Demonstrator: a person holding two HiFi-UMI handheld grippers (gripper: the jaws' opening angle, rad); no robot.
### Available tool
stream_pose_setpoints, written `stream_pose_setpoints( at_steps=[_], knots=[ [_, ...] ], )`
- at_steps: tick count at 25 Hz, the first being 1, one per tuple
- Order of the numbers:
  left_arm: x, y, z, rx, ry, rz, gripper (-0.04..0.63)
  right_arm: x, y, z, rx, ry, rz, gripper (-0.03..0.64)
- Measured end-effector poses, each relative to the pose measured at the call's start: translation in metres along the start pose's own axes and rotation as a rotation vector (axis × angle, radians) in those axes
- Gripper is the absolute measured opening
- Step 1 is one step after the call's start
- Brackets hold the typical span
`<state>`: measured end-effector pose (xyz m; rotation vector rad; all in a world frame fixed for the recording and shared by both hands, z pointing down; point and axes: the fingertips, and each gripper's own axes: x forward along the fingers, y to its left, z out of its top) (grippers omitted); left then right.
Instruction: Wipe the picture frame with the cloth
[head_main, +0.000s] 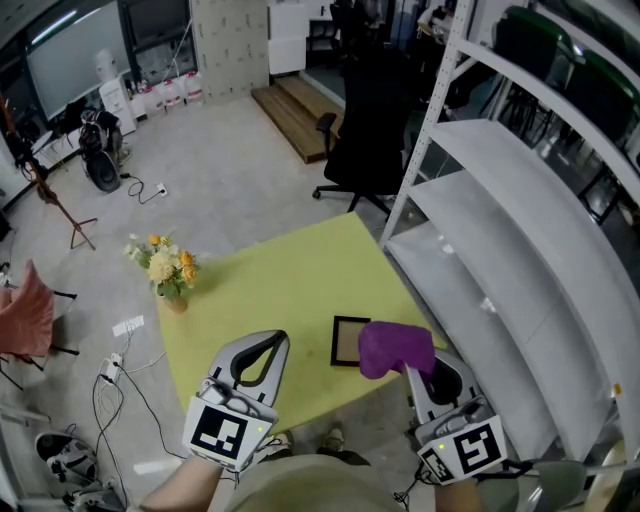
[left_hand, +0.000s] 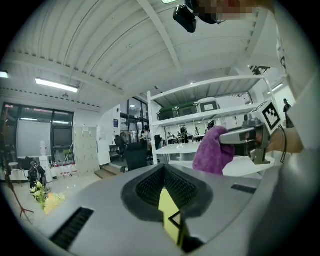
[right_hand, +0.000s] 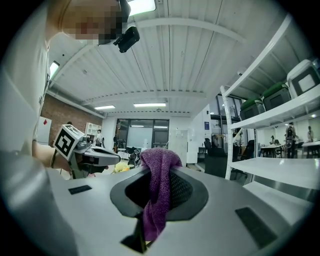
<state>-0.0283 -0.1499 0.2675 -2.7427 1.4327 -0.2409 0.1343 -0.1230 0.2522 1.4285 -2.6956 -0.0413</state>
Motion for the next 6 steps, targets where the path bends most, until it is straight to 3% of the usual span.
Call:
stream_pose_setpoints(
  at_steps=[6],
  knots=[
    [0.0014, -0.0055, -0.0025, -0.002, 0.006, -0.008, 0.008, -0.0011, -0.0016, -0.0008, 0.012, -0.008, -0.004, 0.049]
  ],
)
